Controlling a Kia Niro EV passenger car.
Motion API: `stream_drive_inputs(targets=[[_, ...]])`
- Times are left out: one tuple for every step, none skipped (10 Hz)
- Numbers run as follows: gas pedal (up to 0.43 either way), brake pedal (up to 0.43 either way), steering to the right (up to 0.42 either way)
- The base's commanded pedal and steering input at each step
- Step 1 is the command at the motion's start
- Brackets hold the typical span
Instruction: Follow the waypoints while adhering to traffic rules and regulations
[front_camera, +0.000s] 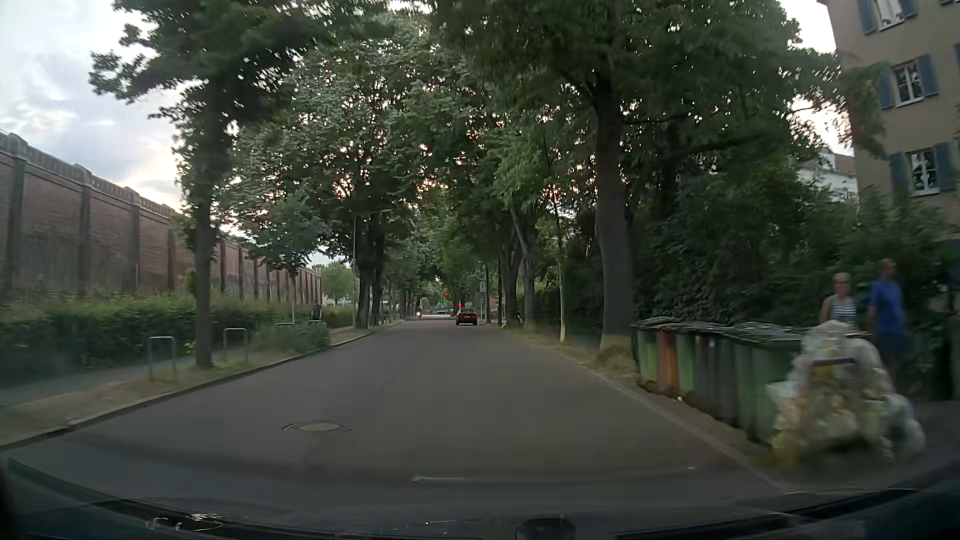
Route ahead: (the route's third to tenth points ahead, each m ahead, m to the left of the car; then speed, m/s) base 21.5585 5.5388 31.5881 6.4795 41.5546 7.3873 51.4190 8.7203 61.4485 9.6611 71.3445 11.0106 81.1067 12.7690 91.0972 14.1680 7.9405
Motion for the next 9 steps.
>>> stream_drive_inputs(targets=[[0.067,0.0,-0.01],[0.059,0.0,-0.01],[0.059,0.0,-0.009],[0.02,0.0,-0.009],[0.0,0.0,-0.006],[0.0,0.0,-0.004],[0.0,0.0,-0.004],[0.0,0.0,-0.004],[0.0,0.0,-0.004]])
